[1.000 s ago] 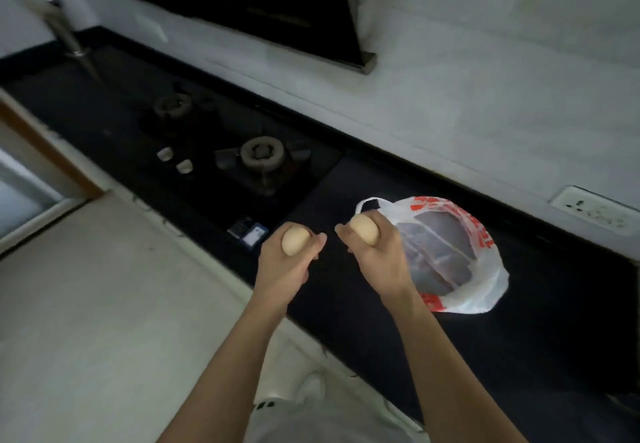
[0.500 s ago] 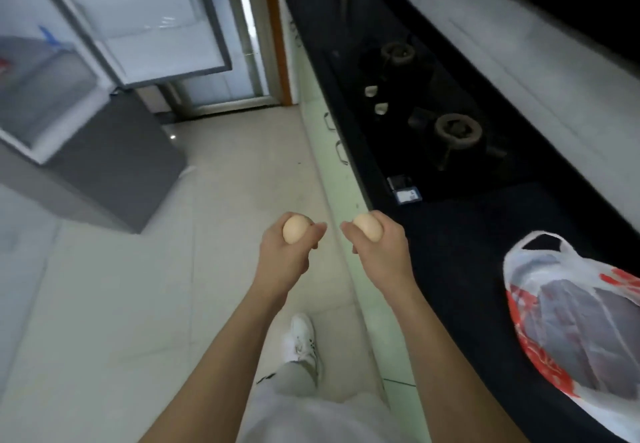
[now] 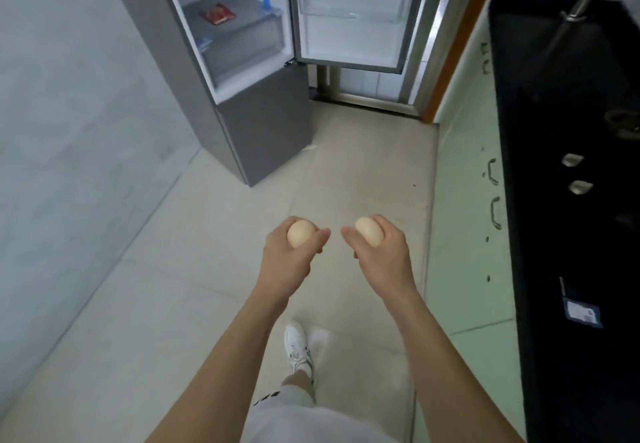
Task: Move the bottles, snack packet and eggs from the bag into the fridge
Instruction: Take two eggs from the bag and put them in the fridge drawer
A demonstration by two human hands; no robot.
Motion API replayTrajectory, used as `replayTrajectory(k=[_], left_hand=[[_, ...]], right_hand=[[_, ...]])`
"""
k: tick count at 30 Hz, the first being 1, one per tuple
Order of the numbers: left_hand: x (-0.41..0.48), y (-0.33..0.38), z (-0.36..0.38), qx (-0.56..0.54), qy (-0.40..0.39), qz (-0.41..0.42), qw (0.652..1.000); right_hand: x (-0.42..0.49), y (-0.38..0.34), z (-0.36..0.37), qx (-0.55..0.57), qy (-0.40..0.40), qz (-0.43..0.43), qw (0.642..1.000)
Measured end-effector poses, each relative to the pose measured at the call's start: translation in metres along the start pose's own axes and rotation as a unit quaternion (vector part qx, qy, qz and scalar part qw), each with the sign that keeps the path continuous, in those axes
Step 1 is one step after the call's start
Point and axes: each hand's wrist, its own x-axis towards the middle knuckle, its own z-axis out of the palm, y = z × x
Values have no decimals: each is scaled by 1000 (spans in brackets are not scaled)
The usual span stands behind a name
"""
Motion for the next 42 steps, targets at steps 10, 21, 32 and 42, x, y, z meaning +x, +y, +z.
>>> replayTrajectory(k=[10,21,32,42], left_hand=[[157,37,-77,-16,58,-13,998],[265,58,-112,-11,93,-23,995],[400,84,-84,14,123,-14,992],[539,144,-35,9,162,16,987]], right_hand=[[141,-63,110,-32,-45,-1,998],[231,-86,173,-28,-82,32,996],[378,-103,189,-29,-100,0,995],[552,-141,179,-16,-119,-41,992]])
